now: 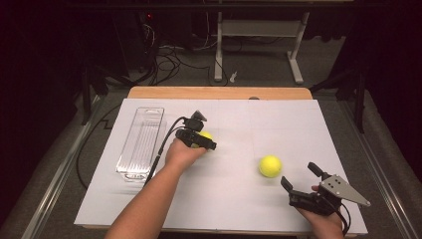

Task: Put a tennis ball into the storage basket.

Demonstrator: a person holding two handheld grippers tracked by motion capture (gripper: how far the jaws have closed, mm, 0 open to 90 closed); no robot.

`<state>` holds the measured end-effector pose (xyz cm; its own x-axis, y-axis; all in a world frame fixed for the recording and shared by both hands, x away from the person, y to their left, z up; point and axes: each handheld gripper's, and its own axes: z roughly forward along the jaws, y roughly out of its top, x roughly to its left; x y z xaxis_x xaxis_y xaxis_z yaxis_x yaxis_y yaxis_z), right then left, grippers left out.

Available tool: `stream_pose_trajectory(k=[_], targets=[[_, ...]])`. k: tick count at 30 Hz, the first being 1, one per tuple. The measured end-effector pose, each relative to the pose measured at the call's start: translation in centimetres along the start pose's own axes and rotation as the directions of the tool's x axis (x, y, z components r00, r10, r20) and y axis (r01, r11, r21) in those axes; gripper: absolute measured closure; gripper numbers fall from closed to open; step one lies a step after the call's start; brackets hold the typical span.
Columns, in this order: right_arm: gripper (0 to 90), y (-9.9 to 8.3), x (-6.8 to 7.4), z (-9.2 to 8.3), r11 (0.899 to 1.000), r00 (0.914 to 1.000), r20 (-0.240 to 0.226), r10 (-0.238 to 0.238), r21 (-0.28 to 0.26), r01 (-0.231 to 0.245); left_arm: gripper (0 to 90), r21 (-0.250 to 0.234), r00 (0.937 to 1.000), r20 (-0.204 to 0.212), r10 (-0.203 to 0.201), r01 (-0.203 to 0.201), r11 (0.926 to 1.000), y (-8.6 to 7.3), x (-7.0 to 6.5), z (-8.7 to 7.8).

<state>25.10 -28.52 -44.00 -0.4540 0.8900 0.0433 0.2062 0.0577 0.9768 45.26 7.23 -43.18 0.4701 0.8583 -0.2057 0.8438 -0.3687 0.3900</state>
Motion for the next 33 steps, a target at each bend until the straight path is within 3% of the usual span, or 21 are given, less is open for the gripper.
stream_pose_trajectory(k=[11,33], targets=[[0.5,-0.04,0.03,0.03,1.0,1.0,0.0,0.001,0.001,-0.001,25.0,-0.014,0.9999,0.014,0.009,-0.009,0.9999,-0.05,0.26,-0.43],[0.5,-0.04,0.06,0.02,1.0,1.0,0.0,-0.001,0.001,0.001,27.3,-0.008,0.9998,0.012,0.014,-0.014,0.9999,-0.14,0.12,-0.56]])
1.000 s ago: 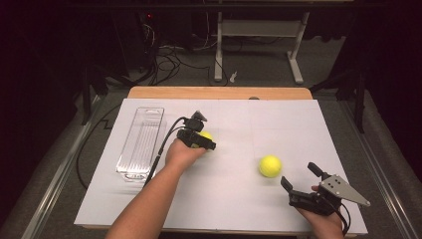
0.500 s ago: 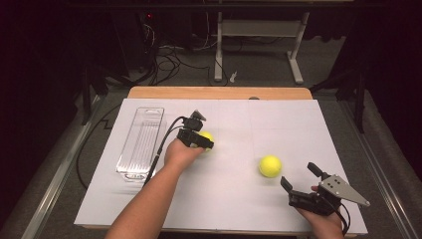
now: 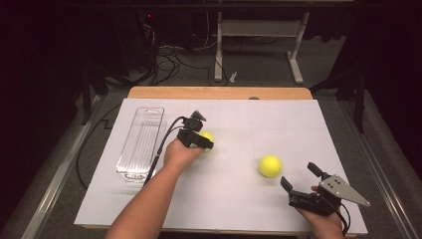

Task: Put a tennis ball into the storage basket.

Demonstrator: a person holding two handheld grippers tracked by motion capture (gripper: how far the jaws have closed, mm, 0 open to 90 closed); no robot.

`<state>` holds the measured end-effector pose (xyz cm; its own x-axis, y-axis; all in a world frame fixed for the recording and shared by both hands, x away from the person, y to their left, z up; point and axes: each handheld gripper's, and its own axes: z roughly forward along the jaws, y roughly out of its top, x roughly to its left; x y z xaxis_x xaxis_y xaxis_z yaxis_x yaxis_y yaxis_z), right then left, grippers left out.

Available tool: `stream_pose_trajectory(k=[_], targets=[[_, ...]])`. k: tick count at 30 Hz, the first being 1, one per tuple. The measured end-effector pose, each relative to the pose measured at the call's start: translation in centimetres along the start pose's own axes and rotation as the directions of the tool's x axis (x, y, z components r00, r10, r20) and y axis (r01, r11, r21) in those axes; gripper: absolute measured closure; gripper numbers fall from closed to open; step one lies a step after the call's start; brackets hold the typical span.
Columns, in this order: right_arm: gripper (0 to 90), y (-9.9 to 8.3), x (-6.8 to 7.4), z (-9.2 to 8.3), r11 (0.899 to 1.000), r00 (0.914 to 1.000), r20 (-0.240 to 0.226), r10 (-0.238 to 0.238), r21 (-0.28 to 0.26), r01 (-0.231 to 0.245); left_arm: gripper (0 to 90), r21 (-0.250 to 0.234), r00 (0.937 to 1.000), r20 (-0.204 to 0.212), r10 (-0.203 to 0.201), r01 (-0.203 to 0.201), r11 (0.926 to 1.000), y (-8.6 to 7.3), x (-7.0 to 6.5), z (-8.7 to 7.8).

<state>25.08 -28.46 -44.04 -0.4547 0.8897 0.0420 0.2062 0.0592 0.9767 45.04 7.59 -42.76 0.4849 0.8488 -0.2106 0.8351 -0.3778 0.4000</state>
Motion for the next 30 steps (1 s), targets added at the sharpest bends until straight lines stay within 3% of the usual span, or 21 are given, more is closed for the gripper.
stream_pose_trajectory(k=[16,30], targets=[[0.5,0.0,0.1,0.1,1.0,1.0,-0.003,-0.008,0.002,0.008,27.2,0.026,0.998,0.006,0.063,-0.063,0.9977,-1.0,-0.6,-2.4],[0.5,0.1,0.3,0.1,1.0,0.9999,-0.004,-0.014,0.002,0.014,27.1,0.057,0.9933,0.023,0.113,-0.115,0.9918,-3.4,-1.8,-3.8]])
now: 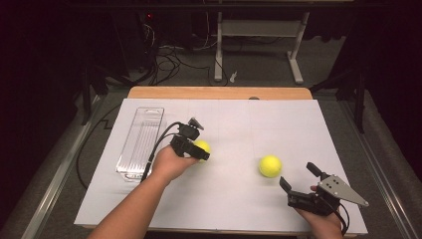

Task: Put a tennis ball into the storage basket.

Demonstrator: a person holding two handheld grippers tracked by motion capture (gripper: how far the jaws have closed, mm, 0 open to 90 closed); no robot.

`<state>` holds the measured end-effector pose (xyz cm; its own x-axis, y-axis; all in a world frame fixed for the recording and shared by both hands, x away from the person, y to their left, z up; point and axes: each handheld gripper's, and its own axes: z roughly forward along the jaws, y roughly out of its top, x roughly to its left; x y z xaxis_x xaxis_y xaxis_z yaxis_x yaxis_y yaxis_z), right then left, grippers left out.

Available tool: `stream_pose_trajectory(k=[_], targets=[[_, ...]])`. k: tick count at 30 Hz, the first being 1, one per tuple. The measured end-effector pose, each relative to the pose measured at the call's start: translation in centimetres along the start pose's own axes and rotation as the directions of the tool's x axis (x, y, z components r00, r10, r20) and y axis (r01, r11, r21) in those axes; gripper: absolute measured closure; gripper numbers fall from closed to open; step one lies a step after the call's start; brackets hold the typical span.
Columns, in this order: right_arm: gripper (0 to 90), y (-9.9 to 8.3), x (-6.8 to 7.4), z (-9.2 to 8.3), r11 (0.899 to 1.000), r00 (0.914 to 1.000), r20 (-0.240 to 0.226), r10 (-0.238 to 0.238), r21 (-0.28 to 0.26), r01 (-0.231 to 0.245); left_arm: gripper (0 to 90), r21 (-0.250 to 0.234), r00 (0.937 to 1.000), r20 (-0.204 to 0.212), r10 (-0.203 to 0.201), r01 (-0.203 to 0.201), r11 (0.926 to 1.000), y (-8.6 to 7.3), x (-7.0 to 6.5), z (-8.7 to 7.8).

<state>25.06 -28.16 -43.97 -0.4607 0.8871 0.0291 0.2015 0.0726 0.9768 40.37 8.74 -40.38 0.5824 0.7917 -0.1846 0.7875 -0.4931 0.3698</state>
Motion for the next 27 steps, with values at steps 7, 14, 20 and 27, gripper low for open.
stream_pose_trajectory(k=[7,14,20,27], targets=[[0.6,0.0,0.2,0.2,1.0,1.0,-0.004,-0.009,0.006,0.009,27.0,0.01,0.9999,-0.006,0.009,-0.009,0.9999,-1.4,-0.2,-0.7],[0.7,-0.2,0.3,0.4,1.0,0.9999,-0.005,-0.015,0.016,0.015,27.0,0.027,0.9996,0.008,0.028,-0.028,0.9992,-3.0,-0.2,-1.4],[0.7,-0.2,0.4,0.5,1.0,0.9999,-0.005,-0.015,0.02,0.015,27.0,0.035,0.9991,0.023,0.036,-0.036,0.9987,-4.2,-0.1,-1.8],[0.7,-0.3,0.5,0.7,0.999,0.9998,-0.007,-0.02,0.025,0.02,26.9,0.041,0.9984,0.032,0.046,-0.047,0.998,-5.7,-0.3,-2.4]])
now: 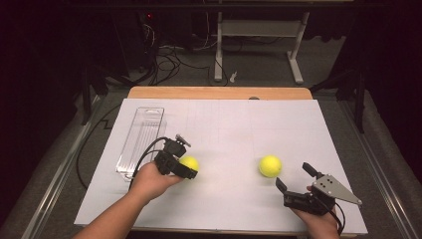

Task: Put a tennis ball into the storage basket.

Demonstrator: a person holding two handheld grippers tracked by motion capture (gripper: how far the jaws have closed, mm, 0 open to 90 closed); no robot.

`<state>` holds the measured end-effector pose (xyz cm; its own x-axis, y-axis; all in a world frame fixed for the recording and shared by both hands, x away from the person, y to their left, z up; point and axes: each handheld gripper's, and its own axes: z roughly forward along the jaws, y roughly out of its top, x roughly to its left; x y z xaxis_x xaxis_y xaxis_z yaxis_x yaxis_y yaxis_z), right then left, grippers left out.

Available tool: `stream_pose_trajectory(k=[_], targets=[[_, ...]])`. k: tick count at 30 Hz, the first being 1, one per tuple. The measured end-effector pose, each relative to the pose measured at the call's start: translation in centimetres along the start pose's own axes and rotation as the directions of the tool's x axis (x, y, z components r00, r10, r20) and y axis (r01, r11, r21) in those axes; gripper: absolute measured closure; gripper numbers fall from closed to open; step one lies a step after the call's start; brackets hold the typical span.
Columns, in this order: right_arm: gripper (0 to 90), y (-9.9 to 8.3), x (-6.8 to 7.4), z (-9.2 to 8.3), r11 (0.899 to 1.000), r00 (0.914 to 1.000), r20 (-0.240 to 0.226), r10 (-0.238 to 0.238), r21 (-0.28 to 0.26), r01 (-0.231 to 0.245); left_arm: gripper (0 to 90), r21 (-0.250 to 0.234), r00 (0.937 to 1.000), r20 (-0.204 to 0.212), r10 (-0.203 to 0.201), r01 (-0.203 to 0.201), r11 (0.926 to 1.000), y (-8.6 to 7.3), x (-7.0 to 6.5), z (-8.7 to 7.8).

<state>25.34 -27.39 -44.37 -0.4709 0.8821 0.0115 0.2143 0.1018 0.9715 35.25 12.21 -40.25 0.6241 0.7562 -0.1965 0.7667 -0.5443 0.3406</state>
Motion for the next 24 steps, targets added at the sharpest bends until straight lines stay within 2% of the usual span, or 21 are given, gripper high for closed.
stream_pose_trajectory(k=[7,9,11,24], targets=[[0.7,0.0,0.0,0.0,1.0,1.0,0.001,0.001,-0.001,-0.001,26.9,0.008,0.9999,0.008,-0.01,0.01,0.9999,-1.4,0.0,-0.2],[0.7,0.0,0.1,0.0,1.0,1.0,0.001,0.0,0.0,0.0,26.9,0.018,1.0,-0.003,0.007,-0.007,0.9998,-1.7,-0.1,-0.2],[0.7,0.0,0.1,0.0,1.0,1.0,0.0,-0.002,0.002,0.002,26.9,0.02,1.0,-0.004,0.002,-0.002,0.9998,-2.1,-0.1,-0.2],[0.7,-0.1,0.2,0.1,1.0,1.0,0.001,-0.005,0.007,0.005,26.8,0.035,0.9998,0.014,-0.015,0.014,0.9993,-3.1,0.0,-0.1]])
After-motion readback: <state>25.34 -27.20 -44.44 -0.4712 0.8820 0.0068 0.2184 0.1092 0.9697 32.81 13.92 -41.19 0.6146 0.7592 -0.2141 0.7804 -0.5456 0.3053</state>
